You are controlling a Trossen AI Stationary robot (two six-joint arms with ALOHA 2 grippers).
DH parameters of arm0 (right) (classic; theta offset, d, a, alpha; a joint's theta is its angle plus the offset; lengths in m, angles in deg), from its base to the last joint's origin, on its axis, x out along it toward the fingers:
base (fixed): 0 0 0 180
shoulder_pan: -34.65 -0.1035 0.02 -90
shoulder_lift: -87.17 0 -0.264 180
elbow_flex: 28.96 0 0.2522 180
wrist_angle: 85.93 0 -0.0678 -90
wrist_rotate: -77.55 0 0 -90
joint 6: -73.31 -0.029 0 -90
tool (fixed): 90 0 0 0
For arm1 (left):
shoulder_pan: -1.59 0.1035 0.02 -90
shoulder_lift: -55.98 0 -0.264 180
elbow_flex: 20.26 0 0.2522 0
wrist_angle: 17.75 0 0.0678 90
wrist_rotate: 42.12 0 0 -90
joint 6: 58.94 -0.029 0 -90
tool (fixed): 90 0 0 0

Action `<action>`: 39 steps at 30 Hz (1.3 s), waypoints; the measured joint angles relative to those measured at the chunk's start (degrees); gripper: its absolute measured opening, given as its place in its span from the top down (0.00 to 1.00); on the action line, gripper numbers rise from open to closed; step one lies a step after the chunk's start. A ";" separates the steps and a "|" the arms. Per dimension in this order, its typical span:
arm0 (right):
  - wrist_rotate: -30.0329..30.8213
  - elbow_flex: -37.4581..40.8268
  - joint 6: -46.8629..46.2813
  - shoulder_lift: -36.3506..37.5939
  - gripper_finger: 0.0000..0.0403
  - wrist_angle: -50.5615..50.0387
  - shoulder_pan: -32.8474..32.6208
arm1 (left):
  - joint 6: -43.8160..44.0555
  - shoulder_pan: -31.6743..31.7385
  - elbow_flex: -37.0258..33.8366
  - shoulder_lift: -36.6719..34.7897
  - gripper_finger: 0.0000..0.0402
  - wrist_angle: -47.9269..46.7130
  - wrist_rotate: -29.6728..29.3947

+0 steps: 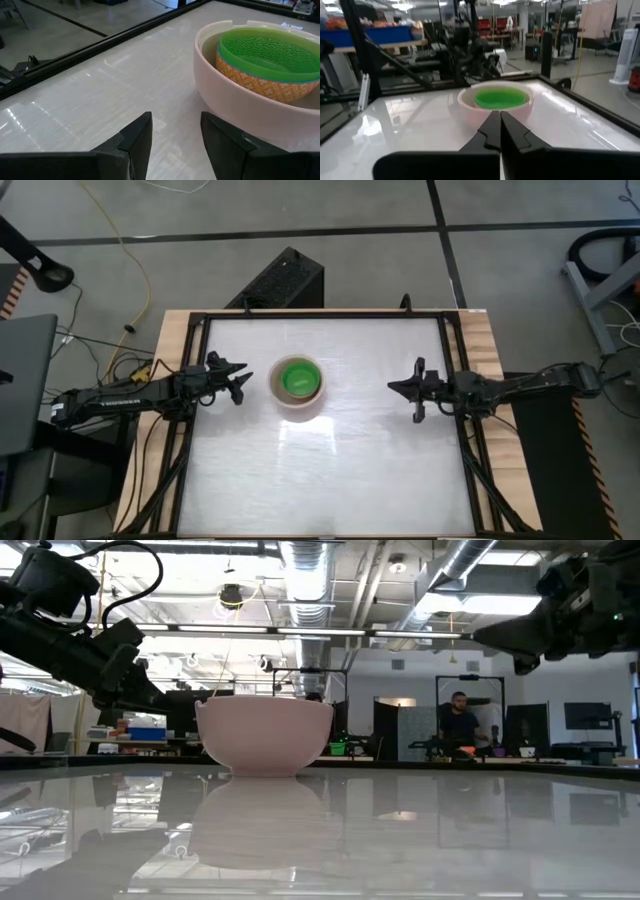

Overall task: Nest bowls inside each other
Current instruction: Return to Home Position

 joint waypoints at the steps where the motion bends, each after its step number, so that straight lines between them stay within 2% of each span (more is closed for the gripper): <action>1: 0.01 0.00 0.02 0.73 0.97 -0.04 -0.14 | 0.00 0.00 -0.02 0.00 0.61 0.01 -0.02; 6: 0.01 0.00 -0.02 3.01 0.95 0.09 -0.11 | 0.01 0.00 0.01 0.00 0.61 0.01 -0.02; 16: 0.01 0.02 0.00 2.95 0.91 -2.82 -0.09 | 0.01 0.00 0.00 0.00 0.61 0.00 -0.02; 39: 0.02 0.02 -0.04 2.93 0.91 -24.32 -0.09 | -0.01 0.00 0.01 -0.01 0.61 0.01 -0.02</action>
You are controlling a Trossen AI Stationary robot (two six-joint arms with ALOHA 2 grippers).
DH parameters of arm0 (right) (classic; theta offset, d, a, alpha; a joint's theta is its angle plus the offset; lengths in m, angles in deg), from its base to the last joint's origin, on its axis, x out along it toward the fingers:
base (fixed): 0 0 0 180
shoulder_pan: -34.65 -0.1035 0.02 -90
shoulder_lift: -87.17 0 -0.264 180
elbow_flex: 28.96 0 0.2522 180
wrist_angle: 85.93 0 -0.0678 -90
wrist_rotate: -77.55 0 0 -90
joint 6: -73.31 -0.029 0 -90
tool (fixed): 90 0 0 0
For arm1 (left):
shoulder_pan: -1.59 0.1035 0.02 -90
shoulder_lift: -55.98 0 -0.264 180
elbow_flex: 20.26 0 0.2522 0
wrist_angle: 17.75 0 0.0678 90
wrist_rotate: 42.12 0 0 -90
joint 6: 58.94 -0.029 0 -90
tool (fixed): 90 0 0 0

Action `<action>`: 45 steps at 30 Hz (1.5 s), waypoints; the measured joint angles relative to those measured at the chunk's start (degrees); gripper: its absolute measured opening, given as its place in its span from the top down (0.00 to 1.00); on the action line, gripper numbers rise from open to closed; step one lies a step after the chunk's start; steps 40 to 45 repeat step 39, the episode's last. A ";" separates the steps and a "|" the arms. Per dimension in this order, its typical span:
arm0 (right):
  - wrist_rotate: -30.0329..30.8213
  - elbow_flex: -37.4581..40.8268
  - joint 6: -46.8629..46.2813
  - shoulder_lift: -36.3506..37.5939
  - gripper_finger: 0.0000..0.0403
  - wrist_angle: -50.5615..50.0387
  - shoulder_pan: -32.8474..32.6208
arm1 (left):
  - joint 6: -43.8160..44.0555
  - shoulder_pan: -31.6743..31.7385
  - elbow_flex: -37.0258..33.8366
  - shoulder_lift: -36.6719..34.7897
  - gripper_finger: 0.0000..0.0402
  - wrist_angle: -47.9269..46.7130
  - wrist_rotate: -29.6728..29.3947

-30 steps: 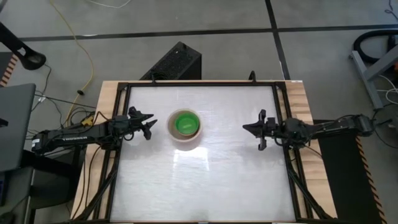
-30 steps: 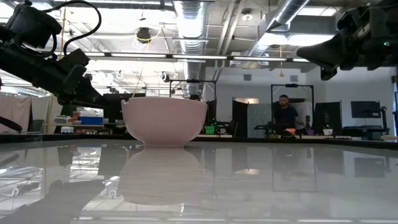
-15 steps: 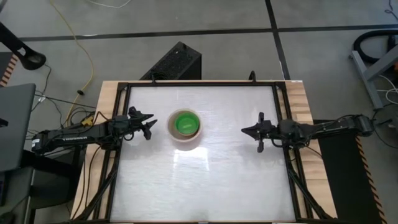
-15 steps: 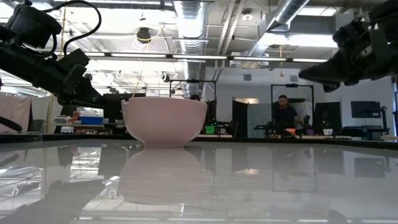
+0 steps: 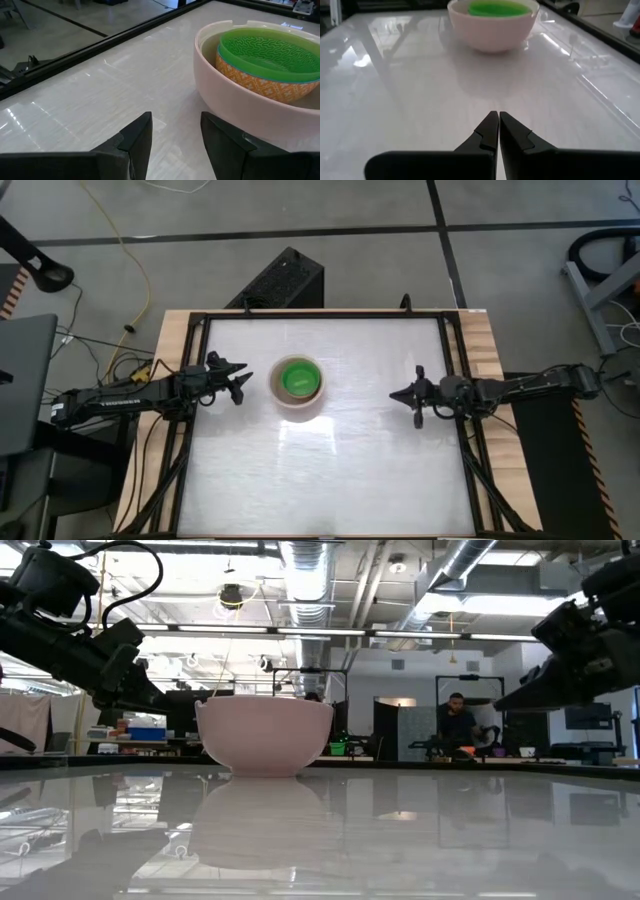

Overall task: Nest bowls inside each other
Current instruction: Return to Home Position

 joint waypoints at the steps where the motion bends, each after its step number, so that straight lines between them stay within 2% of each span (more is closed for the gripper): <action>1: -0.01 0.00 0.00 -0.02 0.91 -0.51 0.00 | 0.01 0.00 0.00 0.02 0.61 0.00 0.00; 45: 0.01 0.02 0.00 0.00 0.91 -2.71 0.00 | 0.00 0.00 0.00 0.02 0.61 0.00 0.00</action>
